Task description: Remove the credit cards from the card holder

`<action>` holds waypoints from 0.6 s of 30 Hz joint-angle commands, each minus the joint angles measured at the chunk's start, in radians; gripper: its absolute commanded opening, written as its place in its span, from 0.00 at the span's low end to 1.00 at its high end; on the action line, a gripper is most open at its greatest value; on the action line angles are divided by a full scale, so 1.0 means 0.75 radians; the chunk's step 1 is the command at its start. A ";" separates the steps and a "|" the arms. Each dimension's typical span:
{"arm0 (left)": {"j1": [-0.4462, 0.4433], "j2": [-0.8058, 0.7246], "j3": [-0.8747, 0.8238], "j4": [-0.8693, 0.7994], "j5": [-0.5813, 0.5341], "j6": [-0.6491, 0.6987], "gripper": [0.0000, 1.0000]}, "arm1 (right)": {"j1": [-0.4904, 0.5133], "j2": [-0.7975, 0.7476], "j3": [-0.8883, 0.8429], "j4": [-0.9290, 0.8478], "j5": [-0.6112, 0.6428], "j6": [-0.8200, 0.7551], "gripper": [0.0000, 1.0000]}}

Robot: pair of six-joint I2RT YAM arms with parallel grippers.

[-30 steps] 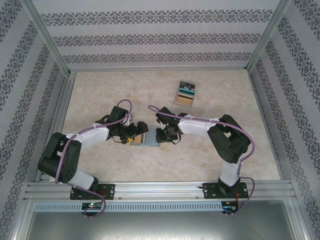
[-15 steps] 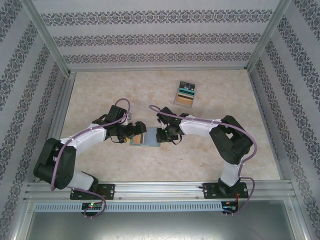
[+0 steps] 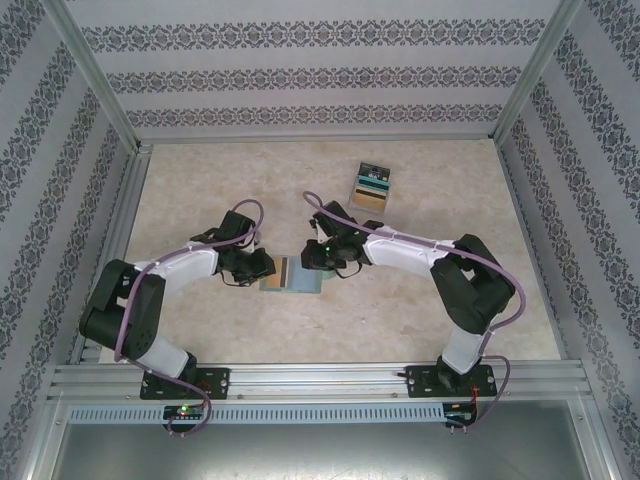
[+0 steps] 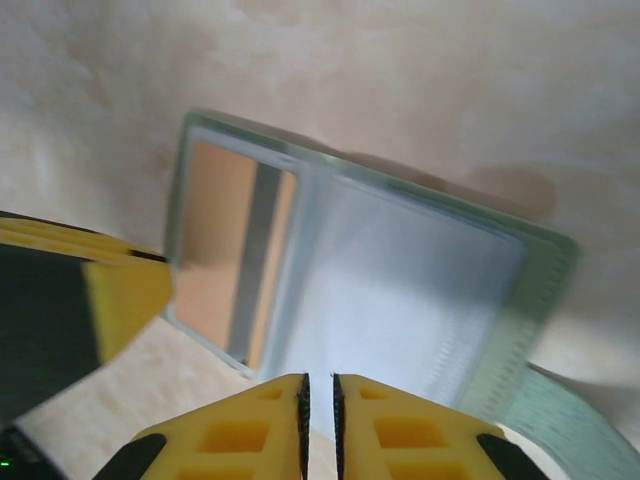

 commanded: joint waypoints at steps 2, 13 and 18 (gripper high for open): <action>0.020 0.055 0.050 -0.052 -0.028 0.046 0.16 | 0.010 0.081 0.039 0.121 -0.124 0.094 0.18; 0.019 0.117 0.052 -0.053 -0.026 0.056 0.14 | 0.026 0.218 0.081 0.198 -0.216 0.175 0.16; 0.019 0.131 0.036 -0.037 -0.014 0.043 0.14 | 0.032 0.258 0.099 0.201 -0.231 0.190 0.17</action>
